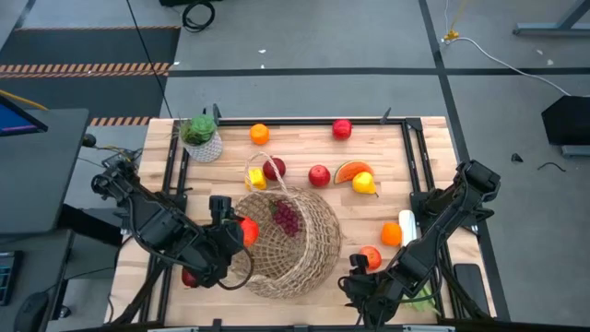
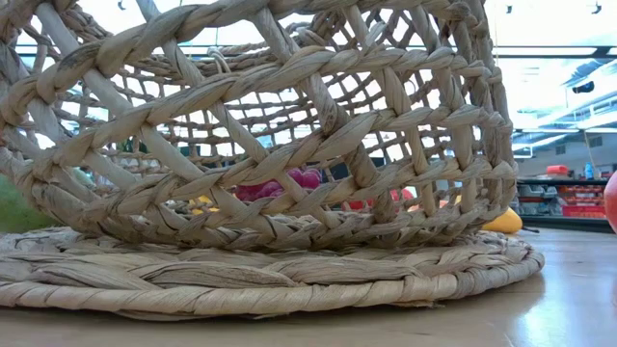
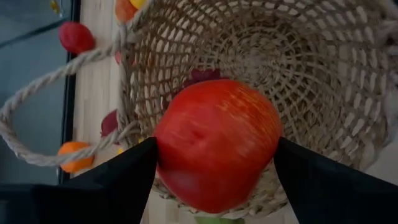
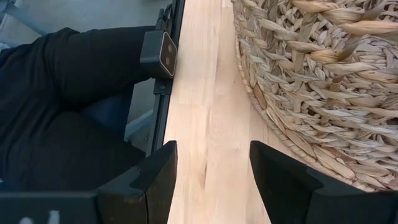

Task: Build produce basket
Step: Put the apple into the basket

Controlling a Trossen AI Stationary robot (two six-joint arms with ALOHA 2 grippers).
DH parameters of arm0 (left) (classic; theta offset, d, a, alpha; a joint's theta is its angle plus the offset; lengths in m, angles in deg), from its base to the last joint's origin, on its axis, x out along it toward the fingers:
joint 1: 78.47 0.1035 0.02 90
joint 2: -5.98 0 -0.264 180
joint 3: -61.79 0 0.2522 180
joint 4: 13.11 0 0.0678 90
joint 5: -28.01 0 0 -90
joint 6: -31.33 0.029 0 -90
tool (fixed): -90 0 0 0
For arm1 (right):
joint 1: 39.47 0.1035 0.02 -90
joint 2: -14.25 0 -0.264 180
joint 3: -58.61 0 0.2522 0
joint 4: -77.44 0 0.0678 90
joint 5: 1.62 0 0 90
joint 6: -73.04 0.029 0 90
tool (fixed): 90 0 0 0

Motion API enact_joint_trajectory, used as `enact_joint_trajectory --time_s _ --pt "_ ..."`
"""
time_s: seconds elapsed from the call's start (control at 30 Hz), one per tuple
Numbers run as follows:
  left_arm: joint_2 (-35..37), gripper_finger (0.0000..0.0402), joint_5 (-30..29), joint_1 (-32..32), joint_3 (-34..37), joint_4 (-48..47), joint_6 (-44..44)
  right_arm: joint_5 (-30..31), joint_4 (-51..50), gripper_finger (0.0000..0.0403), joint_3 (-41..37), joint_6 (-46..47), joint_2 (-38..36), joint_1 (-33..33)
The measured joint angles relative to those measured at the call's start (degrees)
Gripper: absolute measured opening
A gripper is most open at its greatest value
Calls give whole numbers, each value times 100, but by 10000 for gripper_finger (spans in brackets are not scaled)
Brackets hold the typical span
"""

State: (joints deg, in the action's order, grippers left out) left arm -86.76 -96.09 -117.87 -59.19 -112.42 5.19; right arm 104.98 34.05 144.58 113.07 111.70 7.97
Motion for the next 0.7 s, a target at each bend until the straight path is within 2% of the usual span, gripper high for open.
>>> enact_joint_trajectory --time_s 0.33,0.47,0.6,0.7 --pt "-25 318 105 80 746 -246 -326 -16 -9 209 2 26 0 0" --pt "-27 318 99 140 789 -247 -293 -20 -9 209 0 26 0 2" --pt "-27 318 112 135 769 98 -29 -20 -9 209 0 26 0 2" --pt "-21 318 347 157 883 715 311 -17 -8 209 2 25 0 2"
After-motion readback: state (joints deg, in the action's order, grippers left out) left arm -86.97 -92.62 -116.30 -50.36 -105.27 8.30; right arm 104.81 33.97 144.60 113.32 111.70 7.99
